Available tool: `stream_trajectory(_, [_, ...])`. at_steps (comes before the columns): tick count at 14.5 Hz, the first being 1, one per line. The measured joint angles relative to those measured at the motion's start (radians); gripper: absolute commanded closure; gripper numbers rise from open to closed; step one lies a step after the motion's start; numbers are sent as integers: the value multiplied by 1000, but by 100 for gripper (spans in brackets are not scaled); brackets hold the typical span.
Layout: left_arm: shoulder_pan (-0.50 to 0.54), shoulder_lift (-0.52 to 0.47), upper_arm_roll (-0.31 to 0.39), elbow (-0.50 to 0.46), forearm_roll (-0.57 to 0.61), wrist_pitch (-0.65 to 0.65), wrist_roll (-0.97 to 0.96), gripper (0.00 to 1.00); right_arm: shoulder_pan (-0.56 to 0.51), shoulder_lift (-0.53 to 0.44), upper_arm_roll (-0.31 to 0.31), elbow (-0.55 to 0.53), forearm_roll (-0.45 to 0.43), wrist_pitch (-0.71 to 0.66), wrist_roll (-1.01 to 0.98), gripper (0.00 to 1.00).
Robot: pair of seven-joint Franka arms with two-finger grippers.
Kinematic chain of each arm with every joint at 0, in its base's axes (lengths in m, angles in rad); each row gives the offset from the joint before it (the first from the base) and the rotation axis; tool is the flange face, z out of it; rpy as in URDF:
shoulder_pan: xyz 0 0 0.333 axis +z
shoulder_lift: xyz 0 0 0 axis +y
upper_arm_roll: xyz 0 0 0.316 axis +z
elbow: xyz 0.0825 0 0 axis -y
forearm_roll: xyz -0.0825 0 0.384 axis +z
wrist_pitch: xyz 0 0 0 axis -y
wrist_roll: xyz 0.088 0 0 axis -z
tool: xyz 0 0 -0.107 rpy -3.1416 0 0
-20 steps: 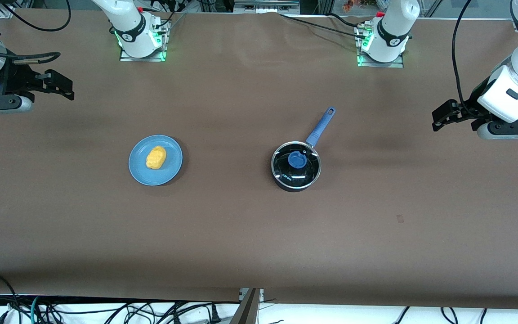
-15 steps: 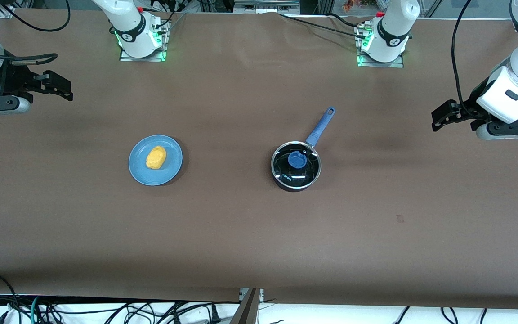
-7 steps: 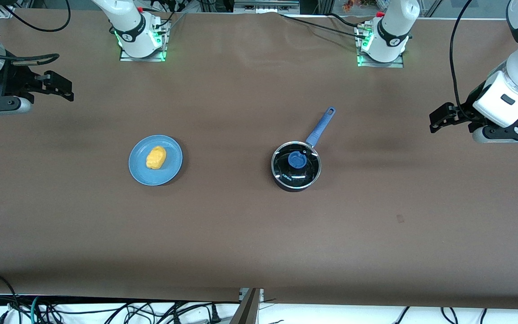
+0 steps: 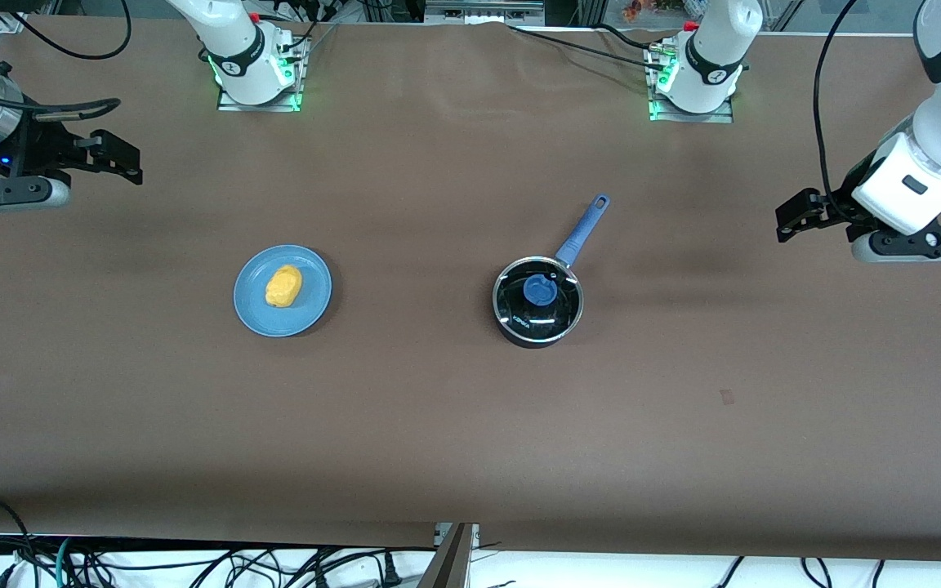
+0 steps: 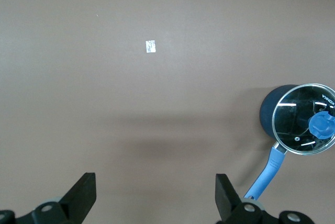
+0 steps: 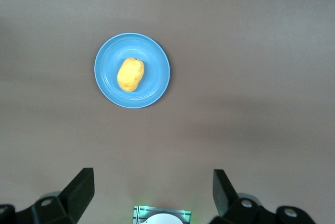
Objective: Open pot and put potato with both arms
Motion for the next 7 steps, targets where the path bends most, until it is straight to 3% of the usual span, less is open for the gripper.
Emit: stream_trajectory(7, [6,7,1,0,0,-12,0,0,9,53,0,-1,0,1,-2,0])
